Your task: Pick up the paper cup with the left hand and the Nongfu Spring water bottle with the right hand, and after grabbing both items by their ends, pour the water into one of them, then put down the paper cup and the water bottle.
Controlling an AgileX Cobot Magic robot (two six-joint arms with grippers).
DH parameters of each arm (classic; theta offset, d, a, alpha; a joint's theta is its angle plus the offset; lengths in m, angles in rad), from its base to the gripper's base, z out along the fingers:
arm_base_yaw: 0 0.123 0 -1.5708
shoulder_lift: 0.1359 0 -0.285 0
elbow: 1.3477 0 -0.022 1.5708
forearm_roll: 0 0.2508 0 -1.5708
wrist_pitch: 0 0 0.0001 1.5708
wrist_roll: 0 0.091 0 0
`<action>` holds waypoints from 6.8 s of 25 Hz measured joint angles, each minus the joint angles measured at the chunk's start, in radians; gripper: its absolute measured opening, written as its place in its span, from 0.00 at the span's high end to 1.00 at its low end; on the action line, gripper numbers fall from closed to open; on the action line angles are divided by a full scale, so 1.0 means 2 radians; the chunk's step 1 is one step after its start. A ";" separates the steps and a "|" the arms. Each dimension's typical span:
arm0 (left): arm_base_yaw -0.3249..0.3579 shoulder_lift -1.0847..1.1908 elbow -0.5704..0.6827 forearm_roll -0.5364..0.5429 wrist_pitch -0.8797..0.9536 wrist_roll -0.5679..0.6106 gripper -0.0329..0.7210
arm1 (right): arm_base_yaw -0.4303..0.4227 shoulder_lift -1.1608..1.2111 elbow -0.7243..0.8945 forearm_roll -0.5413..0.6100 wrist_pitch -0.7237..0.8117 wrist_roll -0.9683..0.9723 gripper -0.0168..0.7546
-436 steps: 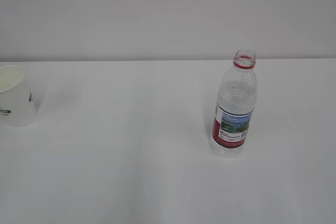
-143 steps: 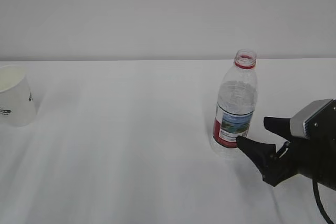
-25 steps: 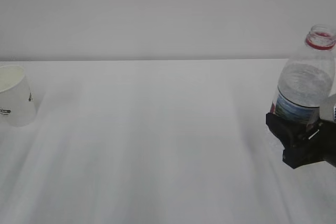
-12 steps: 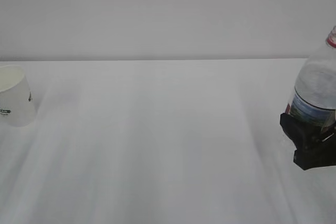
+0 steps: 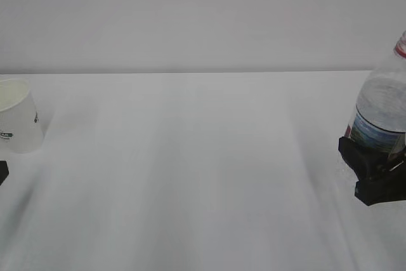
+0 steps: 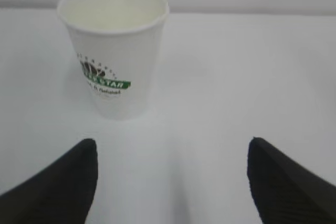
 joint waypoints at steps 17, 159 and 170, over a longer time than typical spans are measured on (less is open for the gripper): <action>0.000 0.125 -0.098 -0.009 -0.004 0.000 0.06 | 0.000 0.000 0.000 -0.001 0.000 0.000 0.35; 0.000 0.001 -0.049 0.165 -0.006 -0.032 0.18 | 0.000 0.000 0.013 -0.045 0.000 0.000 0.35; 0.000 0.001 -0.049 0.248 -0.006 -0.057 0.18 | 0.000 -0.001 0.021 -0.061 0.000 0.000 0.35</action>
